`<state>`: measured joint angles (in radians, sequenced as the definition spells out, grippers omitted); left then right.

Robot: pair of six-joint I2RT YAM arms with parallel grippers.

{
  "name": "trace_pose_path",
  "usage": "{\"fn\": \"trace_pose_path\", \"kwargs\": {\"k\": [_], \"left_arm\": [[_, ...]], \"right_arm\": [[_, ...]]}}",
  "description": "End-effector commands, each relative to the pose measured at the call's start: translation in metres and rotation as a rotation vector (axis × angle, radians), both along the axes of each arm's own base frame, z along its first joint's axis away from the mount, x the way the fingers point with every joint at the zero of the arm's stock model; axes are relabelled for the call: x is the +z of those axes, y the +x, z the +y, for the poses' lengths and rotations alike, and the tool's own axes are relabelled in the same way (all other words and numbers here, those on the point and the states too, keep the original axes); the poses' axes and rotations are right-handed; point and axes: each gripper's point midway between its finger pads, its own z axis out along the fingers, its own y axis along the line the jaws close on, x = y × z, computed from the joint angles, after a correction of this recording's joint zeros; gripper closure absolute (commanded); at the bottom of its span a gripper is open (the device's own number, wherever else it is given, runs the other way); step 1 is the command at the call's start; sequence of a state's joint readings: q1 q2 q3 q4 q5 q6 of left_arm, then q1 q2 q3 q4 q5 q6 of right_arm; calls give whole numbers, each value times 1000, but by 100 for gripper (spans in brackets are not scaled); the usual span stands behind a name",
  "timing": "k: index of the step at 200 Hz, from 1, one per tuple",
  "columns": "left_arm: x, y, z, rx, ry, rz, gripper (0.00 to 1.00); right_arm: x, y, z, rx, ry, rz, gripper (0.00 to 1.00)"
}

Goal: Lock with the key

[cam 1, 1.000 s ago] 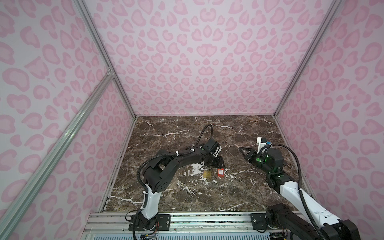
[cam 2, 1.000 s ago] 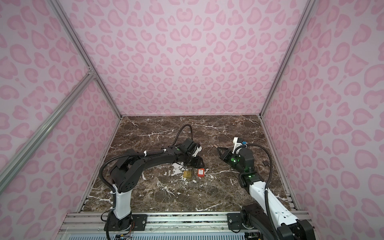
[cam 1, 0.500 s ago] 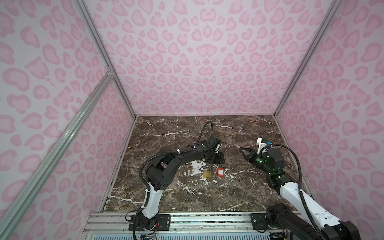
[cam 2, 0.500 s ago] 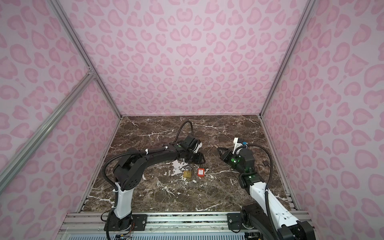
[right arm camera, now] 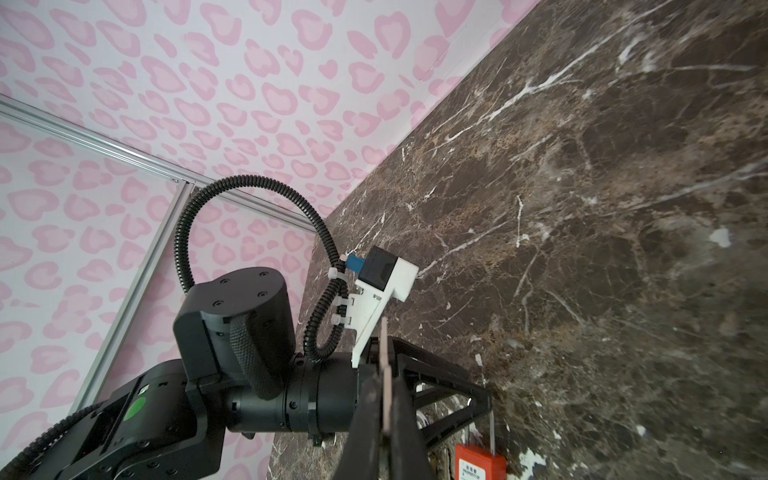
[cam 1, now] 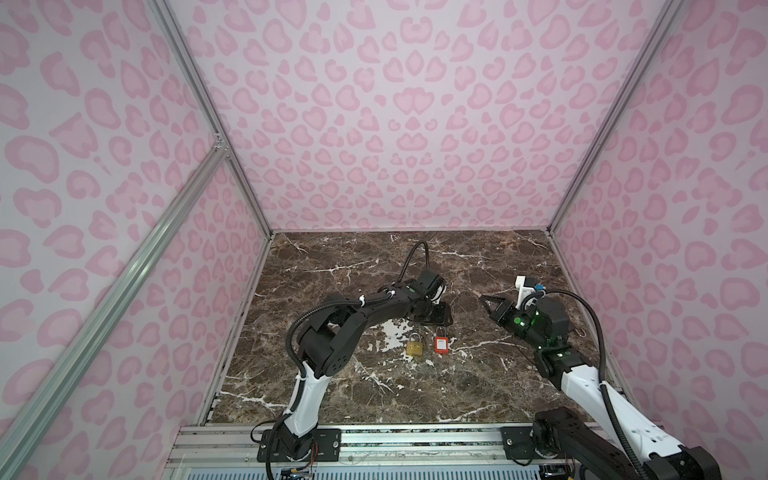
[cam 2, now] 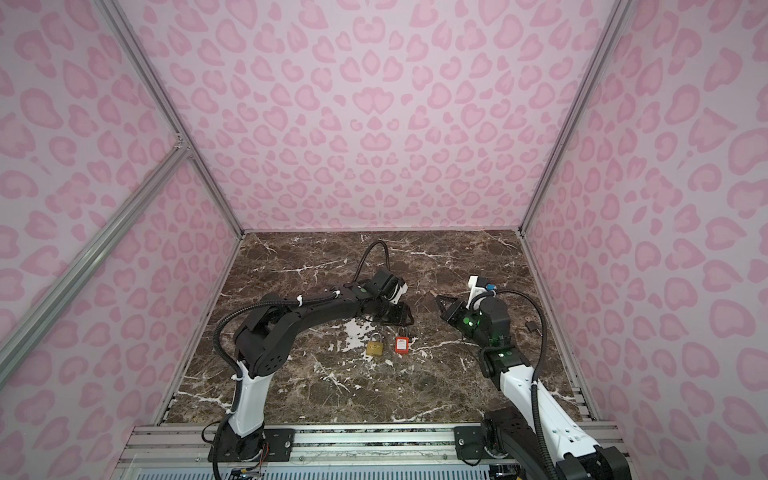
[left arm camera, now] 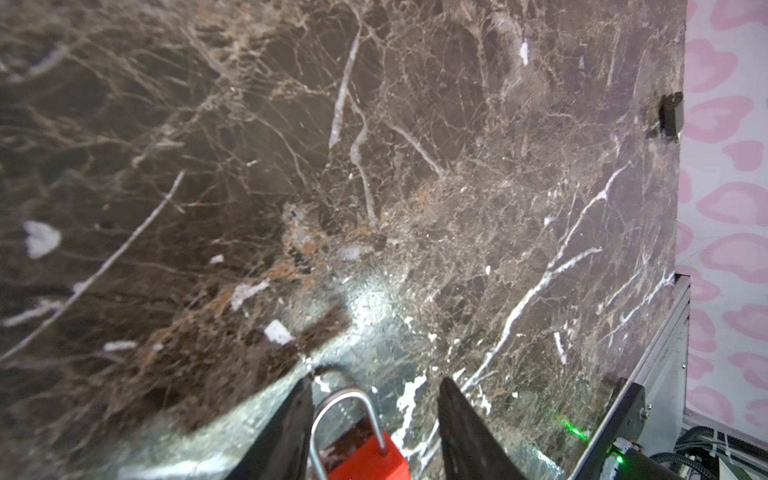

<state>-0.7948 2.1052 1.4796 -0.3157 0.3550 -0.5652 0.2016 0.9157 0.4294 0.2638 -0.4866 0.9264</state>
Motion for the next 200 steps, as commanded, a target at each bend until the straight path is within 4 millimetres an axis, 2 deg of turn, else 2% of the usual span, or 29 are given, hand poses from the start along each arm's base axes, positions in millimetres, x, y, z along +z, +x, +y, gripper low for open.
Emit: {"fn": "trace_pose_path", "kwargs": {"k": [1,143,181,200], "left_arm": [[-1,2,-6,-15,-19,2,49],[-4,-7,-5,-12,-24,28,49],[3,-4,-4,-1,-26,6,49],[3,-1,3,21,12,-11,47]], "right_arm": [[-1,0,0,-4,2,-3,100],[-7,-1,-1,-12,9,9,100],[-12,-3,-3,-17,7,21,100],[-15,-3,-3,-21,4,30,100]]}}
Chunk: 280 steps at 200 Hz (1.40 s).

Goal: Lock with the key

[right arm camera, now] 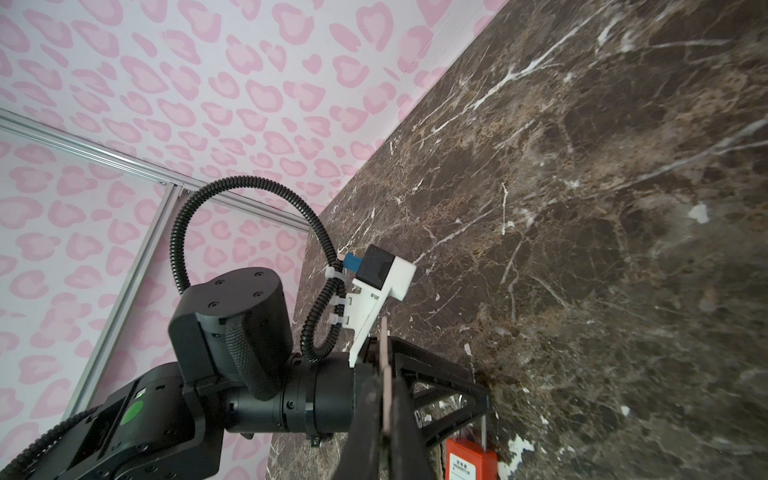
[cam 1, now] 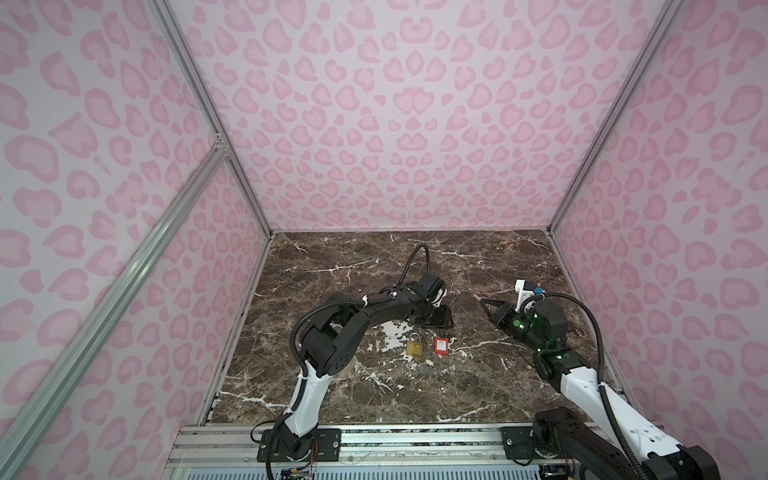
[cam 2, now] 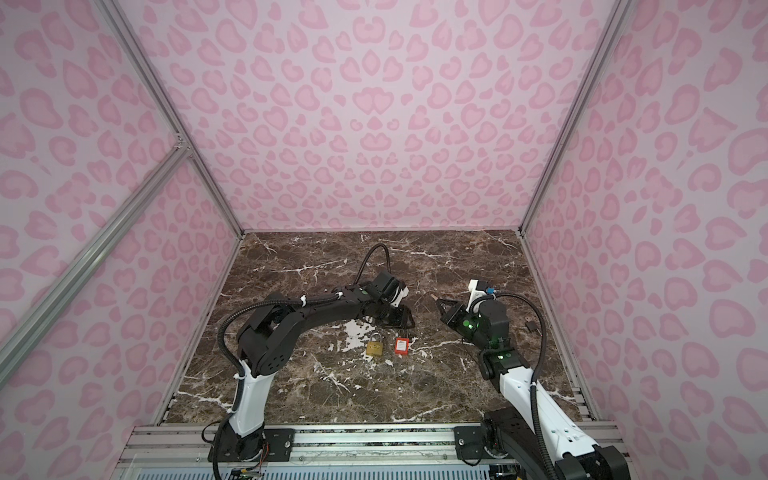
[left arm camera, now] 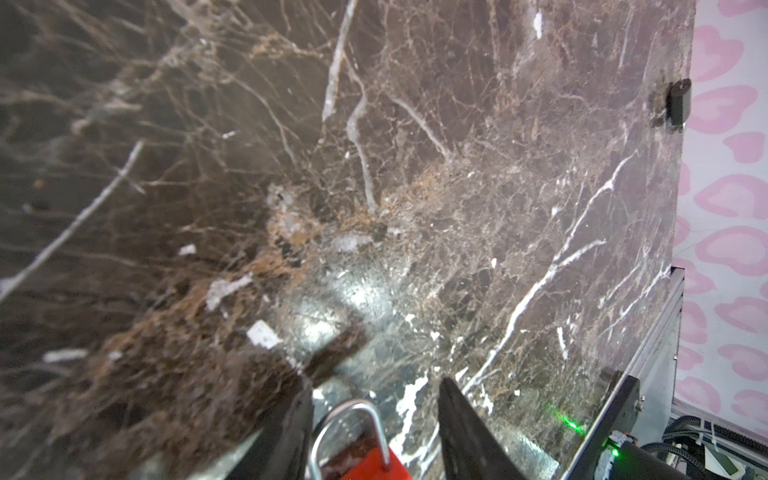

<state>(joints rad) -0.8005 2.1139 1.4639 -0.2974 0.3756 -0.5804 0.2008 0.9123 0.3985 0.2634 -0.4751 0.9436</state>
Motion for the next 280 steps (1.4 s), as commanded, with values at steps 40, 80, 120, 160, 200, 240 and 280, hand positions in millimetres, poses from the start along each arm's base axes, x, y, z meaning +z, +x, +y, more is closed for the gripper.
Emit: {"fn": "trace_pose_path", "kwargs": {"k": [40,80,120,160,200,240,280], "left_arm": [[2,5,10,25,83,-56,46],[1,6,11,32,123,-93,45],[0,9,22,24,255,-161,43],[-7,4,16,-15,319,-196,40],[-12,2,16,-31,389,-211,35],[-12,1,25,-39,469,-235,33],[-15,0,25,-37,471,-228,33]], "right_arm": [[0,-1,-2,-11,-7,-8,100],[0,-1,-2,-10,-7,-7,100],[-1,-1,-2,-12,-7,-7,100],[1,1,-2,-11,-2,-8,100],[0,0,-2,-9,-7,-7,100],[-1,1,-2,-9,-5,-6,100],[-2,1,-1,-9,-3,-3,100]]}}
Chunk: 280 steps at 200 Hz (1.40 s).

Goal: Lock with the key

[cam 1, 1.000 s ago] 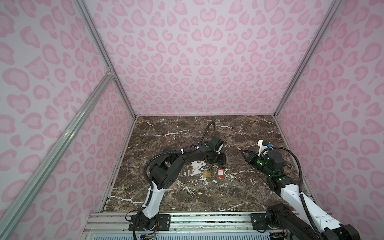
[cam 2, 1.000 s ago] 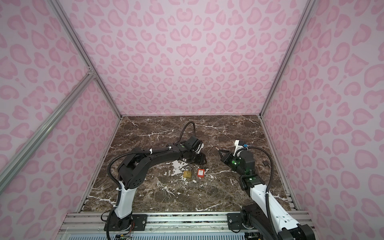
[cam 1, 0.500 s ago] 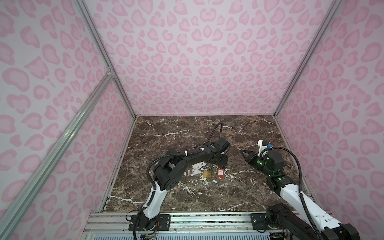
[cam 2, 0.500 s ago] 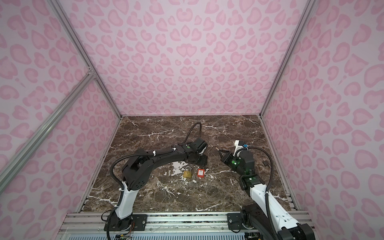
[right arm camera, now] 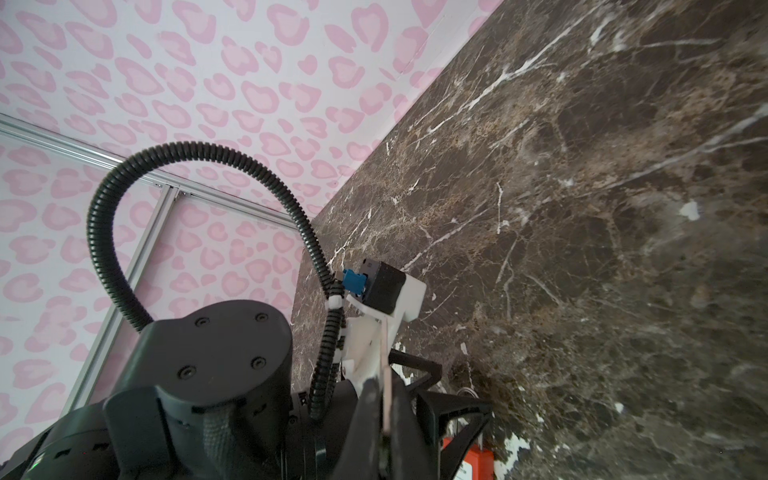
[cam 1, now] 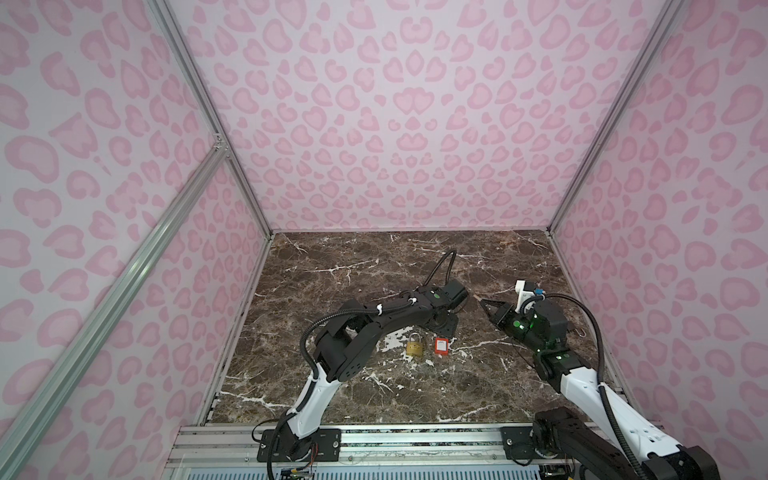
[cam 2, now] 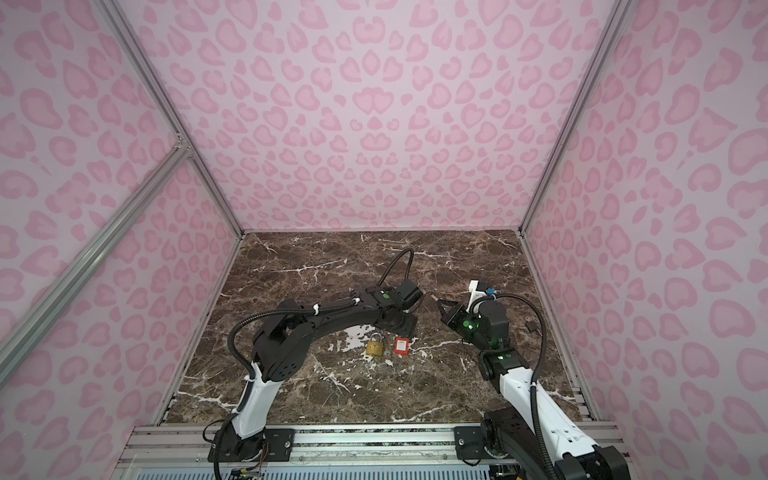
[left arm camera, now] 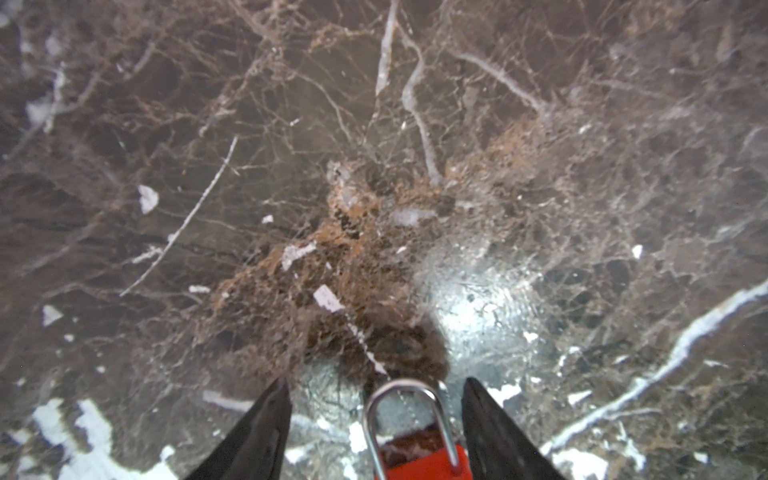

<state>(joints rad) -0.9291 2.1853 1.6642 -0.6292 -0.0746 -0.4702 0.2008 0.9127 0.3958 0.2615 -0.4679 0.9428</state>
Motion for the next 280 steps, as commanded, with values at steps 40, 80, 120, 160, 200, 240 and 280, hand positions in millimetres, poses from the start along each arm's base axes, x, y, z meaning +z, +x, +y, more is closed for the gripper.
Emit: {"fn": "trace_pose_path", "kwargs": {"k": [40,80,120,160,200,240,280], "left_arm": [[-5,1,7,2,42,-1,38],[1,2,7,4,36,-16,34],[34,7,2,18,-31,-68,32],[76,14,9,41,-62,-127,31],[92,15,24,72,-128,-100,30],[108,14,31,88,-196,-80,30],[122,14,29,79,-241,-81,29]], "right_arm": [[0,0,0,-2,0,-8,100],[-2,0,0,-3,3,-5,100],[-15,-3,-4,-24,-2,45,100],[-47,-9,-13,-71,-42,171,100],[-80,-18,1,-83,61,303,100],[-99,-31,22,-97,36,359,100],[-119,-41,17,-131,44,431,100]]}}
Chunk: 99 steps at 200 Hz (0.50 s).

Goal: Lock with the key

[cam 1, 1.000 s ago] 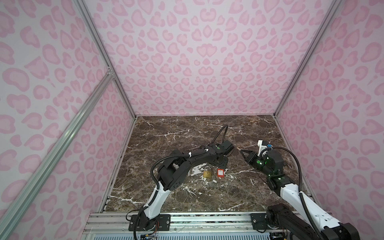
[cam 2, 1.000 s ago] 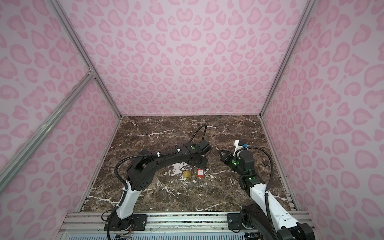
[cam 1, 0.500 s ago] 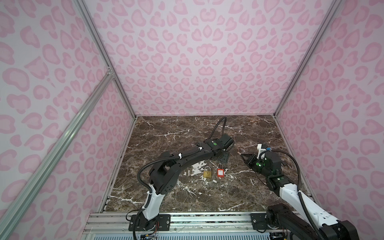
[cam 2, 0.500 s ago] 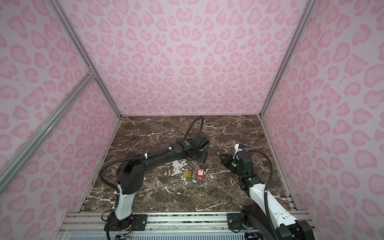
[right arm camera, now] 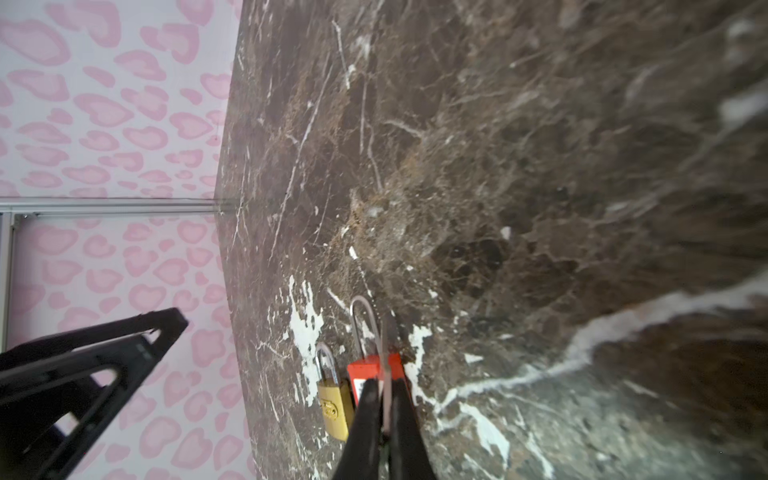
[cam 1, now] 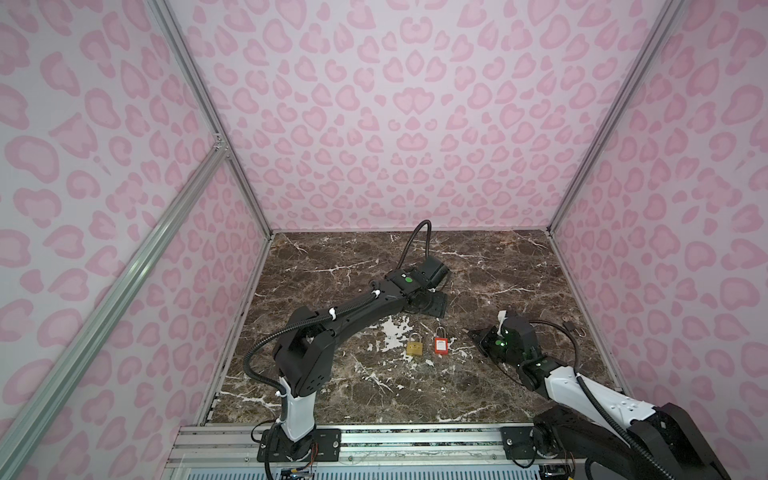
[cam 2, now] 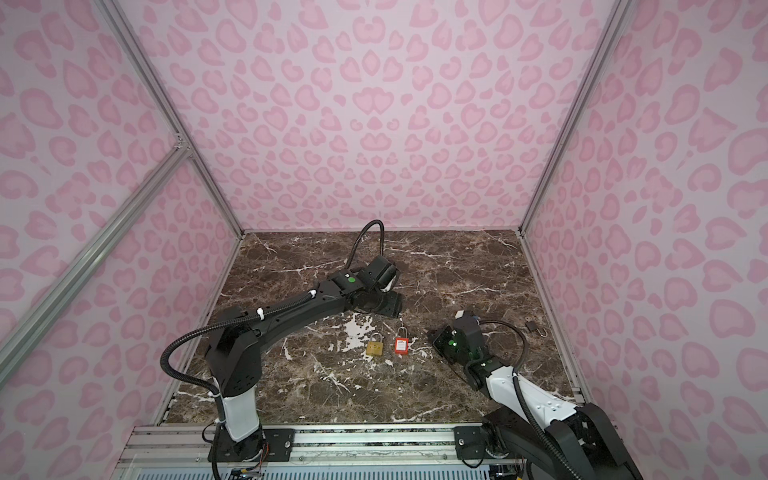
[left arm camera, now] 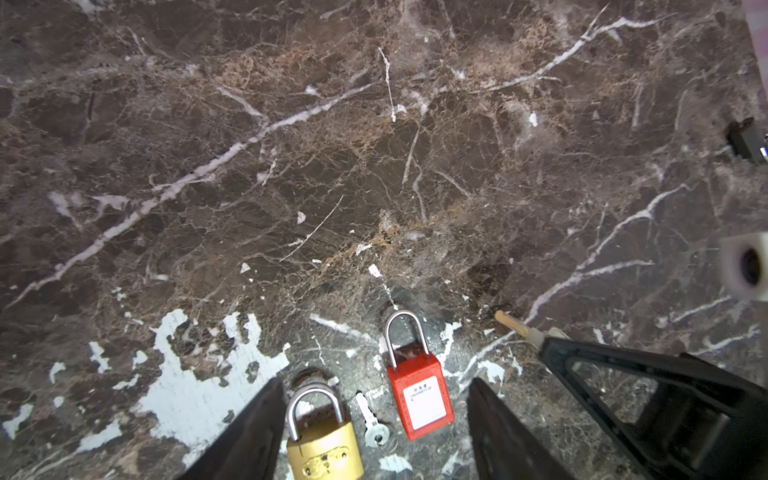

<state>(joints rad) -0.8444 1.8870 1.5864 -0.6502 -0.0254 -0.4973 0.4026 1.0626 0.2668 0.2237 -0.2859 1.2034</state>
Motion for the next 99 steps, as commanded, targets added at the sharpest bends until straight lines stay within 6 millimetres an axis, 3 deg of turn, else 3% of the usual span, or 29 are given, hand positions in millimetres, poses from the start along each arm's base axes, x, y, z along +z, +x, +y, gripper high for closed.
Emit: {"fn": "trace_pose_path", "kwargs": {"k": [1,32,99], "left_arm": [[13,-1,-5,-12,-51,1,29],[27,1,-13,-11,-113,-10,28],[30,-3,-16,-11,-154,3,27]], "right_arm": [[-6,0,-4,-55,18,21,100],[-10,-3,2,-43,25,25,100],[-10,1,16,-29,64,0,100]]}}
